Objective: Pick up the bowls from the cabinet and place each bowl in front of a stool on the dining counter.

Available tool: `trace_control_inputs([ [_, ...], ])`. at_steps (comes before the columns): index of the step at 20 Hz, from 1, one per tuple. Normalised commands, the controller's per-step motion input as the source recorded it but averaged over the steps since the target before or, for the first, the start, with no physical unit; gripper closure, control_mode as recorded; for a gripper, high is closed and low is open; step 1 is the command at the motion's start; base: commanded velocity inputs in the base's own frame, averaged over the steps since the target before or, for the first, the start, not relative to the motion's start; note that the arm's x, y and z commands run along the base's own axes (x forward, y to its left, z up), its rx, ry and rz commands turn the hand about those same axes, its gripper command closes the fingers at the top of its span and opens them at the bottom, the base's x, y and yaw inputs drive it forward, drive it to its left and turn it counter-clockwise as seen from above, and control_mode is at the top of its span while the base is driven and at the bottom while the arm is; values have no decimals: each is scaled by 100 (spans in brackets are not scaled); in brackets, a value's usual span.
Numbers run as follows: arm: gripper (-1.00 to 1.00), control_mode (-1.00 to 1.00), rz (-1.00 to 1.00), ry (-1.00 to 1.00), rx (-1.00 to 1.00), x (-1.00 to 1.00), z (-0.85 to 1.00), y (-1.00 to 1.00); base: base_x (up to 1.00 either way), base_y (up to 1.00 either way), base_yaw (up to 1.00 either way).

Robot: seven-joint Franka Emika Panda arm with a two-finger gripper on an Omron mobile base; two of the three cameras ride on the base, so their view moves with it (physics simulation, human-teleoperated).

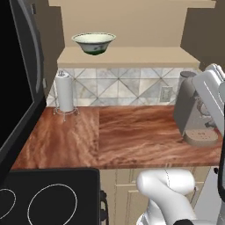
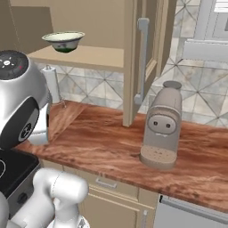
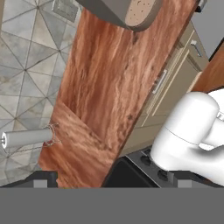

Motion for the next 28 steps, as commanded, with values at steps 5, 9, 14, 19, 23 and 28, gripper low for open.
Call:
trace_control_inputs([
  [5,-100,100,0,0,0,0,0,0,62,61,-40],
  [9,-100,100,0,0,0,0,0,0,36,57,-36],
  [14,-100,100,0,0,0,0,0,0,8,34,-9],
  [19,-100,-100,0,-30,0,0,38,59,0,0,0],
  [23,-100,-100,3,-35,2,0,73,49,0,0,0],
  [28,-100,-100,5,-22,8,26,62,29,0,0,0],
])
